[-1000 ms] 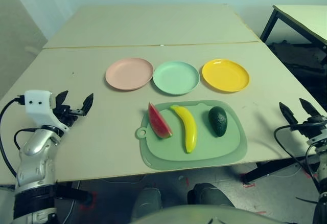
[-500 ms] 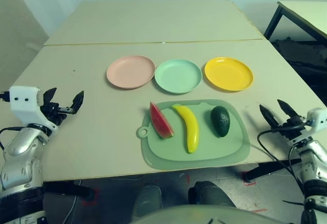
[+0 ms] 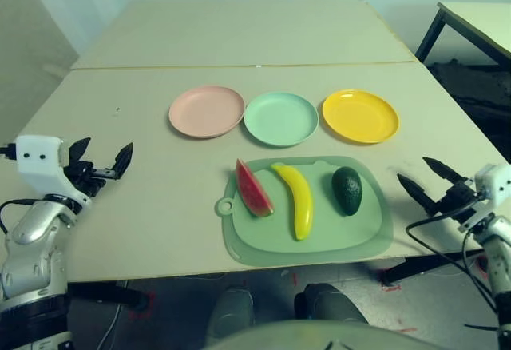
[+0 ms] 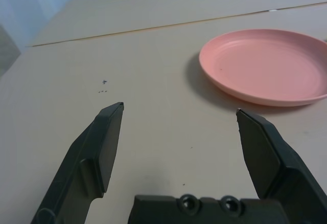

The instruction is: Place the fruits into color-matched plates.

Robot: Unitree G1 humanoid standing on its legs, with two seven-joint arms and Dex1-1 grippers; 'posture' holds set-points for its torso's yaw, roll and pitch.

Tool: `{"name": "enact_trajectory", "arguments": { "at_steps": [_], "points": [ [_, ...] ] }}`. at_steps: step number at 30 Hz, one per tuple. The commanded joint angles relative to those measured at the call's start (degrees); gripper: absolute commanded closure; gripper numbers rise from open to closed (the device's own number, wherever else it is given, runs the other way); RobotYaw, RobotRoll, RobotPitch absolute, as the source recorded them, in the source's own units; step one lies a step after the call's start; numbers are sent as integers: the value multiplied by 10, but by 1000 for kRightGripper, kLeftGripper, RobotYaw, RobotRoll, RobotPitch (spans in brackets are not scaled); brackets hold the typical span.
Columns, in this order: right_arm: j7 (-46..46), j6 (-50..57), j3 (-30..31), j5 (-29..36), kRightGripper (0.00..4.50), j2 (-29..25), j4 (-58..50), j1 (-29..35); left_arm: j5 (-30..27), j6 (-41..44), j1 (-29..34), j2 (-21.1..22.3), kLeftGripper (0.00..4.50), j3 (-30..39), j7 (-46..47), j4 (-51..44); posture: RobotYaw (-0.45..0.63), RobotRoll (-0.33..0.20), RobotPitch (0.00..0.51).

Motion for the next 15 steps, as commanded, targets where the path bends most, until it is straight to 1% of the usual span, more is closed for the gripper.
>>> {"name": "enact_trajectory", "arguments": {
  "at_steps": [1,3,6,8,9,10,12,13,15],
  "points": [
    [5,57,15,-2,0,-47,-77,-17,-11,15,11,-5,33,-1,-10,-16,61,0,62],
    [7,76,34,-24,0,-82,-109,-50,-18,22,17,-11,33,-7,-15,-30,61,0,61],
    [33,132,77,-27,0,-138,-167,-131,-23,29,24,-15,33,-10,-21,-43,63,0,55],
    [79,134,134,-61,0,-176,-182,-202,-41,45,34,-6,33,-14,-55,-55,63,0,53],
    [92,128,153,-75,0,-186,-182,-222,-47,50,38,-3,33,-15,-68,-58,63,0,53],
    [106,96,177,-105,0,-194,-171,-246,-60,61,40,3,33,-17,-87,-63,70,0,51],
    [149,-1,233,-172,0,-208,-144,-291,-91,83,42,23,33,-24,-145,-71,80,0,48],
    [175,-50,261,-202,0,-212,-130,-316,-109,99,44,38,33,-31,-182,-76,87,0,48],
    [217,-120,303,-233,0,-210,-106,-357,-129,121,48,68,33,-49,-243,-85,94,0,51]
  ]
}}
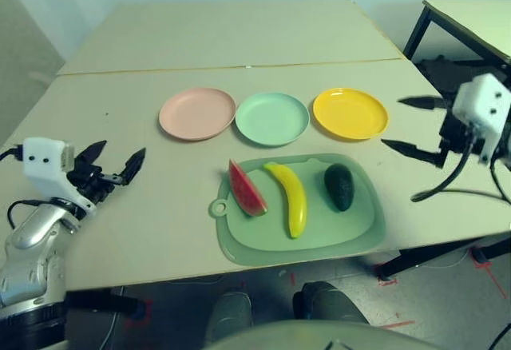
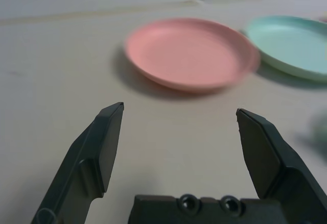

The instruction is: Place the fruits into color-matched plates.

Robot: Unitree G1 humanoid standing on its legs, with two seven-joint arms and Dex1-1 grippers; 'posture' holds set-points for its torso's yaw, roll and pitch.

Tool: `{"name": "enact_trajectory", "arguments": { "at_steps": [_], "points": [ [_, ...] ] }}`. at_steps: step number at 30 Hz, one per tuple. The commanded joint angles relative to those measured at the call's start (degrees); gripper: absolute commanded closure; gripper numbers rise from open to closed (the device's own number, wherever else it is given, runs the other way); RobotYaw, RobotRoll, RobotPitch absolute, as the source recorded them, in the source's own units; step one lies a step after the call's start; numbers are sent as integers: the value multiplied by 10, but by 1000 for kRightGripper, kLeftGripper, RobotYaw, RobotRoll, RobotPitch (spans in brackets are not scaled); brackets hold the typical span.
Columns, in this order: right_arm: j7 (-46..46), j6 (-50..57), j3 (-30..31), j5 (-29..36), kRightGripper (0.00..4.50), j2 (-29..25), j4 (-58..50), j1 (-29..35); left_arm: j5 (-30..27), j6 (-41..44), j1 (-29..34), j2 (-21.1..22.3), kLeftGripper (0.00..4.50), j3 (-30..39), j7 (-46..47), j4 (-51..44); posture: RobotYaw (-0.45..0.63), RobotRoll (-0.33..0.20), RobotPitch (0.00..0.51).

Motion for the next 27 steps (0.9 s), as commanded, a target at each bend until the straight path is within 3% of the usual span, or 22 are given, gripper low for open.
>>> {"name": "enact_trajectory", "arguments": {
  "at_steps": [1,5,9,14,27],
  "points": [
    [72,-127,72,-67,0,-1,38,-52,-38,41,9,43,33,-33,-104,-28,99,0,51],
    [112,-291,131,-116,0,15,81,-115,-67,77,20,81,33,-61,-175,-71,110,0,52],
    [150,-369,171,-127,0,20,113,-150,-77,101,21,100,33,-77,-205,-100,117,0,52],
    [190,-384,200,-135,0,13,119,-156,-72,99,9,102,33,-81,-219,-90,112,0,55],
    [167,-360,233,-208,0,89,158,-164,-16,12,-26,96,33,-76,-232,23,110,0,62]
  ]
}}
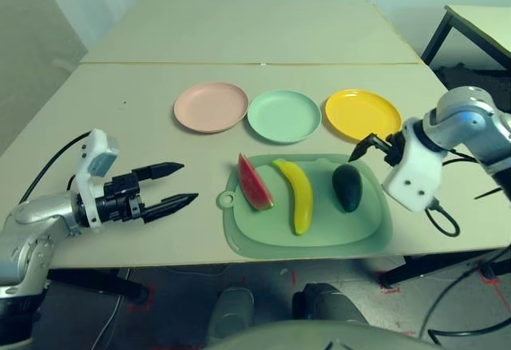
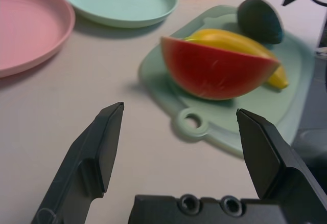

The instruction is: Place the fruits into color-matched plates.

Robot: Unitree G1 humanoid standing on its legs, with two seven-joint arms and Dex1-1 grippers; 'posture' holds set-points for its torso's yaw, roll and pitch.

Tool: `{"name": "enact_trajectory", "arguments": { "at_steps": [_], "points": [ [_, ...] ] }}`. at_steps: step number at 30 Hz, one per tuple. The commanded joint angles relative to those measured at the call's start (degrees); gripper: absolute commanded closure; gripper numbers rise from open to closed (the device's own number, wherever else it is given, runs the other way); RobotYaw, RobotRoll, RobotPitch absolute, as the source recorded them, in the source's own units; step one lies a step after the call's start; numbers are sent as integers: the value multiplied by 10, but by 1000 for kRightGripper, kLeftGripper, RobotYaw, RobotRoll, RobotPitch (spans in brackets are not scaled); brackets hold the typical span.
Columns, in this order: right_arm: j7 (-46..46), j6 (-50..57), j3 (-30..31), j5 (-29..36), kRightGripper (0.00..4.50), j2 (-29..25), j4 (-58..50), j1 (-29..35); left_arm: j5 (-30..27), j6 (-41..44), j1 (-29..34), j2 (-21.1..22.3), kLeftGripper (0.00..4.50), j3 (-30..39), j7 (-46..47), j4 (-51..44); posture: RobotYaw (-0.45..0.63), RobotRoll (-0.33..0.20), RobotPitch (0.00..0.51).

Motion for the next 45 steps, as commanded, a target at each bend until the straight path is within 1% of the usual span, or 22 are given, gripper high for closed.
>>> {"name": "enact_trajectory", "arguments": {
  "at_steps": [1,6,9,13,18,21,26,30,31,32,40,44,45],
  "points": [
    [-6,10,15,-19,0,12,8,-6,14,-23,-8,0,33,9,-6,31,110,0,62],
    [-10,-7,30,-43,0,21,25,-8,10,-28,18,0,33,15,-23,24,131,0,67],
    [-10,12,32,-51,0,33,22,-15,12,-35,31,-3,33,15,-29,22,138,0,71],
    [-11,16,38,-68,0,38,34,-25,7,-38,35,-3,33,12,-44,17,145,0,73],
    [-12,14,42,-69,0,39,38,-23,9,-50,31,-1,33,8,-65,23,149,0,74],
    [-11,14,43,-67,660,37,39,-21,9,-55,22,1,0,2,-81,26,147,0,75],
    [-13,14,44,-66,2451,36,40,-13,15,-68,0,6,0,-17,-118,31,139,0,77],
    [-14,18,43,-66,3854,36,38,-9,18,-84,-31,8,0,-35,-143,37,129,0,78],
    [-14,19,44,-66,4285,36,38,-9,20,-86,-38,9,0,-38,-145,41,129,0,78],
    [-14,20,44,-66,4444,36,37,-8,23,-87,-44,9,0,-41,-147,45,123,0,78],
    [-11,32,40,-70,4444,24,31,-1,28,-86,-59,8,0,-49,-151,52,111,0,74],
    [-20,20,38,-90,4444,19,60,-20,30,-86,-58,3,0,-52,-147,50,105,0,75],
    [-22,18,36,-95,4092,18,67,-26,31,-85,-58,2,0,-53,-146,49,105,0,75]
  ]
}}
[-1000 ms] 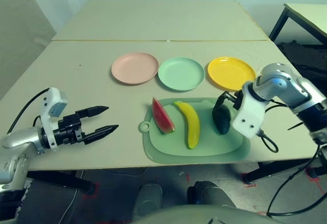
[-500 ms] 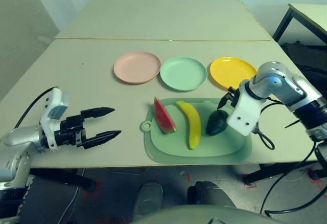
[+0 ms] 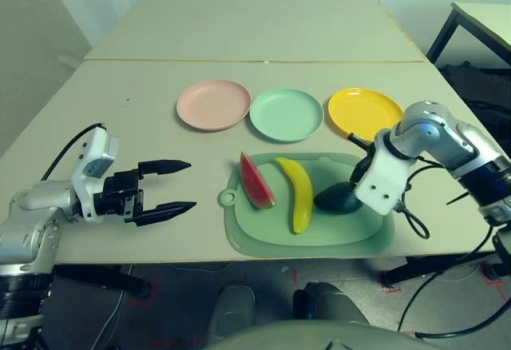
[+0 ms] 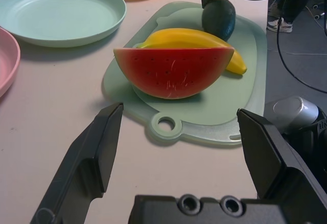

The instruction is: Place the fruits into color-matched plates.

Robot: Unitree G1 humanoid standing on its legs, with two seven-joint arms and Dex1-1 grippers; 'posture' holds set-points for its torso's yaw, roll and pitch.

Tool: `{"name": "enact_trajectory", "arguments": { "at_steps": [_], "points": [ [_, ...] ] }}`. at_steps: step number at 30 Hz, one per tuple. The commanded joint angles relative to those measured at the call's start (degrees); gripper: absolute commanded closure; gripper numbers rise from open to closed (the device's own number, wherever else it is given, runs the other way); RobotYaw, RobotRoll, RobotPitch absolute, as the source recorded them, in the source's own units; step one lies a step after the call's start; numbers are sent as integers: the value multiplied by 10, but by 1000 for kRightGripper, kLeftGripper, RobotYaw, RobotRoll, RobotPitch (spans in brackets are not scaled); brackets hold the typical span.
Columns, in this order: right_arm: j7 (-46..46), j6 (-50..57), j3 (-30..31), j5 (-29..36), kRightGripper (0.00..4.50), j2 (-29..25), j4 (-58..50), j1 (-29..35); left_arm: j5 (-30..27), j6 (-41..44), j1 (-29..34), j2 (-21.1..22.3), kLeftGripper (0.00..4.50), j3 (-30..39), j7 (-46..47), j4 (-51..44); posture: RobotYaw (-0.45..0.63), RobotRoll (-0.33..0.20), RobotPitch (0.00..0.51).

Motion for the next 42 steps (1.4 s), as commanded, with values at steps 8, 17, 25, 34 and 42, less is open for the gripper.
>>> {"name": "enact_trajectory", "arguments": {
  "at_steps": [8,17,25,34,42],
  "points": [
    [11,-3,-10,-18,1350,-52,36,-54,14,-3,-9,-6,0,-30,7,6,91,0,71],
    [63,120,-7,81,7,-101,-163,-5,13,5,-33,-9,0,-51,7,10,78,0,65],
    [54,141,-4,48,7,-53,-190,1,13,12,-34,-13,0,-62,13,1,80,0,65],
    [57,103,13,29,7,-17,-164,-6,5,29,-17,-7,0,-48,26,-21,105,0,72],
    [60,79,27,13,7,13,-143,-16,0,41,-9,0,0,-38,34,-33,126,0,80]
  ]
}}
